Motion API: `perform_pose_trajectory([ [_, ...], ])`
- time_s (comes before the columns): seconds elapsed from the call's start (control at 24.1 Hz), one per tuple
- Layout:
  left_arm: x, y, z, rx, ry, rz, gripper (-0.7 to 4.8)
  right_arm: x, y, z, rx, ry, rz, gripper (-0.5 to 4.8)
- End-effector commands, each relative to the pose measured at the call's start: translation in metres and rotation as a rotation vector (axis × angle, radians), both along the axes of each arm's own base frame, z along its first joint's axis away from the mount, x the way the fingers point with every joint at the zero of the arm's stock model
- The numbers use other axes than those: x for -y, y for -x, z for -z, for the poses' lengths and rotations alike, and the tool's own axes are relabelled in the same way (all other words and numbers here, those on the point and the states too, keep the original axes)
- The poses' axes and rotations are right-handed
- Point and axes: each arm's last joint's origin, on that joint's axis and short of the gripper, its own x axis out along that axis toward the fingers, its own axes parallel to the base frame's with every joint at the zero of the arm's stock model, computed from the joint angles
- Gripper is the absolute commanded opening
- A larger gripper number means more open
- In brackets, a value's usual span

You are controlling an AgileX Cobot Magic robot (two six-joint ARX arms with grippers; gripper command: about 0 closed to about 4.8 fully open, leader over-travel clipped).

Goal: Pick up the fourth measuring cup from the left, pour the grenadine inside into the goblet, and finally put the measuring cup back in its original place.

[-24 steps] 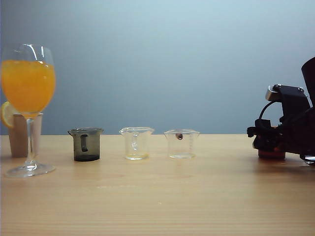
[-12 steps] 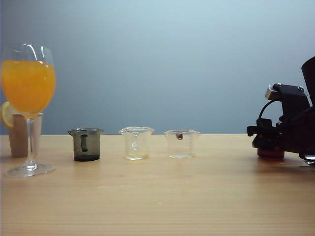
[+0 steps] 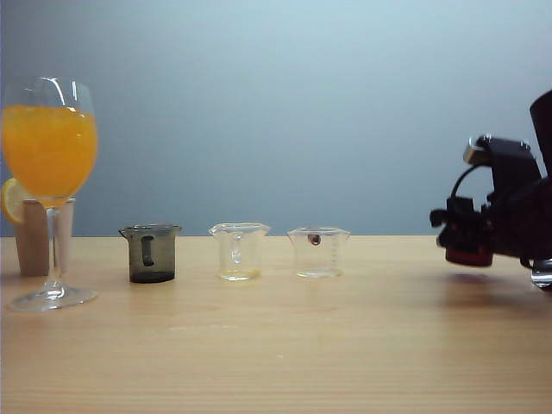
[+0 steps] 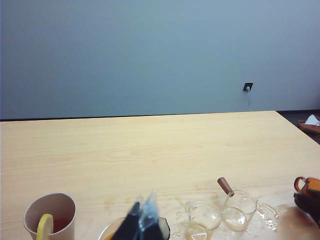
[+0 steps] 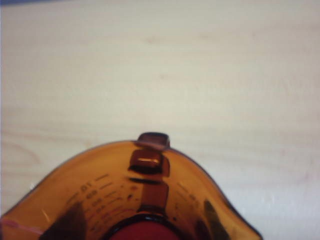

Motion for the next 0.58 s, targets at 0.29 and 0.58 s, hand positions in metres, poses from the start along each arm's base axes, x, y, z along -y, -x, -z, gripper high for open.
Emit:
perform_pose_trajectory([
  [0.29, 0.0, 0.001, -0.003, 0.014, 0.005, -0.001, -0.06, -0.002, 0.003, -0.036, 0.126, -0.029, -0.029, 0.48],
  [0.58, 0.0, 0.001, -0.003, 0.015, 0.005, -0.001, -0.06, -0.004, 0.016, -0.072, 0.179, -0.045, -0.057, 0.48],
])
